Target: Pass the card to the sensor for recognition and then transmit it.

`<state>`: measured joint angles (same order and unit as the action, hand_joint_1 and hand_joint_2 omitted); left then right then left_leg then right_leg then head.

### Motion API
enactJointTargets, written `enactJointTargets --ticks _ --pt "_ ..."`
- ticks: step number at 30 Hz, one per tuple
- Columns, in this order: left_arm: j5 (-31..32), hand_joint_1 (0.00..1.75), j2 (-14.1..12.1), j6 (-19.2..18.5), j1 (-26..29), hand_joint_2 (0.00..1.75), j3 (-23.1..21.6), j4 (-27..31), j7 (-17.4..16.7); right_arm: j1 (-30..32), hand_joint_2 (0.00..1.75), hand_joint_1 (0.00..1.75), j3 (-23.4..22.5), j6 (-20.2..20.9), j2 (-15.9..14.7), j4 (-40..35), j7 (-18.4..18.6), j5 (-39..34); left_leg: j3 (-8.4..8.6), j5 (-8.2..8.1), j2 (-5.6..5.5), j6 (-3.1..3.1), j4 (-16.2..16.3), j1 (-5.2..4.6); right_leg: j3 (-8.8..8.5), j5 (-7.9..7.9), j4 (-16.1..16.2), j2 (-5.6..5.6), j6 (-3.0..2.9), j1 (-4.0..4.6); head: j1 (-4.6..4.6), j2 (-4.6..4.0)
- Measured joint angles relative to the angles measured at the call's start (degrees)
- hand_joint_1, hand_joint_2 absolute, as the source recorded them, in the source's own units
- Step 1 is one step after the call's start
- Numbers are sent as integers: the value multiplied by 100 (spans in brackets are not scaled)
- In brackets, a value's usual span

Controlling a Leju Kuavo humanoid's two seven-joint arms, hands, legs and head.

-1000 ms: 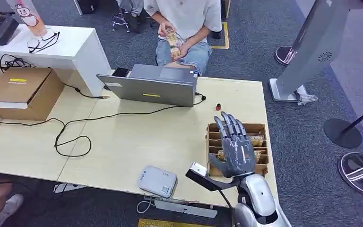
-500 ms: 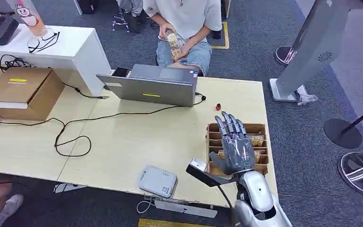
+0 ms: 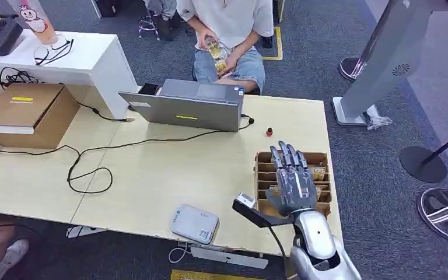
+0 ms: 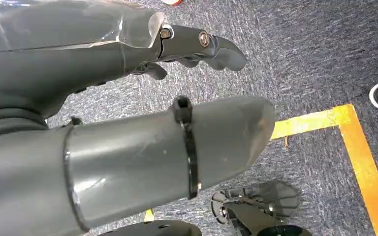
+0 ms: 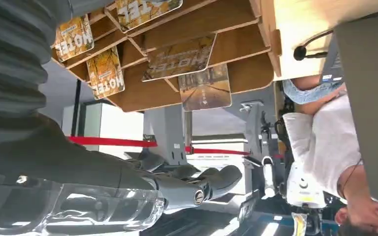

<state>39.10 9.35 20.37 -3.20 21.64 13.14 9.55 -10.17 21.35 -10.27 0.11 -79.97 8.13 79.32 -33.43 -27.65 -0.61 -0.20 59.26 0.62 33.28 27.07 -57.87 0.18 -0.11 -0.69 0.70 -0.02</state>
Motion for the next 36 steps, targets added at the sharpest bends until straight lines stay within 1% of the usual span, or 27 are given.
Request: enactJointTargets --ticks 7,17,33,34,36 --pt "18 0 0 0 0 0 0 0 -26 20 175 0 -61 -2 0 -26 68 0 0 0 0 0 0 0 0 0 0 0 0 0 0 0" --pt "33 0 2 0 0 0 0 0 -33 75 175 0 -282 -28 0 -122 107 2 0 0 0 0 0 0 0 0 0 0 0 0 0 0" --pt "85 0 2 -15 -1 0 0 0 -35 157 175 0 -424 -37 0 -142 164 101 0 0 0 0 0 0 0 0 0 0 0 0 0 0" --pt "85 0 2 -15 -1 0 0 0 -35 161 175 3 -426 -37 0 -142 164 101 0 0 0 0 0 0 0 0 0 0 0 0 0 0" --pt "94 0 2 -15 -1 0 0 0 -37 165 175 3 -428 -37 0 -142 164 101 0 0 0 0 0 0 0 0 0 0 0 0 -2 0"
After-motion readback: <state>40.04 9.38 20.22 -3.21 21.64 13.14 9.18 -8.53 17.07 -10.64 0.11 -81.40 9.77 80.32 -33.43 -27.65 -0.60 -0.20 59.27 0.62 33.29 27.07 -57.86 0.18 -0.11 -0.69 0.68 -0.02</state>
